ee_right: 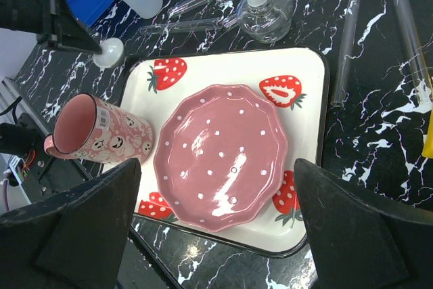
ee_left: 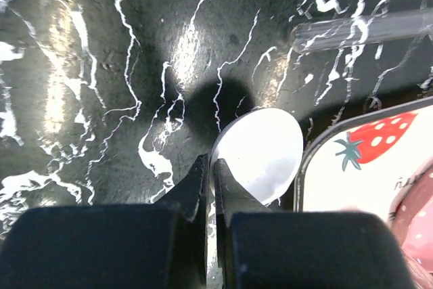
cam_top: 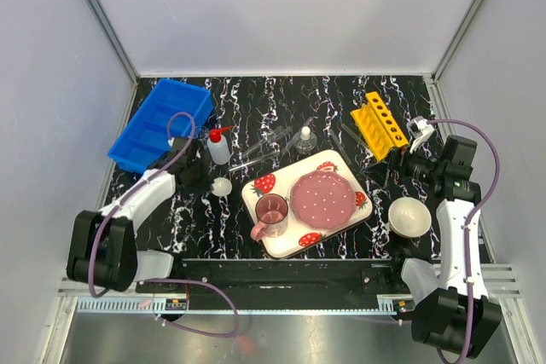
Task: Organize the chemistry lab equipment
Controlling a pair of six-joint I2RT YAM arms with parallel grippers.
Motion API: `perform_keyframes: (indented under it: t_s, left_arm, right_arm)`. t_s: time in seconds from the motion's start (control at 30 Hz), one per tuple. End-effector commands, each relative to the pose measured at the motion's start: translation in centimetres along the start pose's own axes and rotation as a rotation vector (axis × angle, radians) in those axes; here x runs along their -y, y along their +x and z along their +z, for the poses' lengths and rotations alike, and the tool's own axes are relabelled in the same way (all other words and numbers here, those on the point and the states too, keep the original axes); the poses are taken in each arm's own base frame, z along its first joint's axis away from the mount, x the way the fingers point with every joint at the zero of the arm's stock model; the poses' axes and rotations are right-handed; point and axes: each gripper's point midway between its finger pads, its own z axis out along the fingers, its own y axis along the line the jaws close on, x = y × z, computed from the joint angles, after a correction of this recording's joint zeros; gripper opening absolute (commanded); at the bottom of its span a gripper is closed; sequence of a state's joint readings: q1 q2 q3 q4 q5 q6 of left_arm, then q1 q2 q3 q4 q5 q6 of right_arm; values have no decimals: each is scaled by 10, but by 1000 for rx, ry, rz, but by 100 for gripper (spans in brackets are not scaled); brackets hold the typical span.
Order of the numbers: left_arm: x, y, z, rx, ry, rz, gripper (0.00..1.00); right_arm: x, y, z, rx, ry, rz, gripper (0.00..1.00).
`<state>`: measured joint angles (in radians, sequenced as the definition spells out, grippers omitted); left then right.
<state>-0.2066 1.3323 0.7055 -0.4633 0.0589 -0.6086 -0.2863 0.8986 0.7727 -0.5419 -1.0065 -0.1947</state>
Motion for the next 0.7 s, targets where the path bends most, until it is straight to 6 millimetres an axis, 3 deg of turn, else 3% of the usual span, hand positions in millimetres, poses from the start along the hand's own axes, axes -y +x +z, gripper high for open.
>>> perform_keyframes:
  t_s: [0.0,0.1,0.23,0.37,0.47,0.53,0.67]
  left_arm:
    - [10,-49,-49,185,5,31,0]
    - [6,-74,-86,276,28,4,0]
    - [-17,-108,-122,367,6,-53,0]
    - [-59,-151,-140,451,-53,-154,0]
    - [-83,-172,-120,407,-91,-196,0]
    - [-91,-186,-118,412,-119,-198,0]
    - [-109,-198,-93,349,-190,-186,0]
  right_arm:
    - [0,-9,-2,32,14,-64,100]
    - [1,-11,-3,34,26,-72,100]
    - [3,-11,-5,35,46,-83,100]
    - [5,-12,-5,32,50,-83,100]
    - [6,-12,-4,29,53,-80,100]
    - [5,-11,-5,27,54,-80,100]
    - [6,-12,-5,27,59,-84,100]
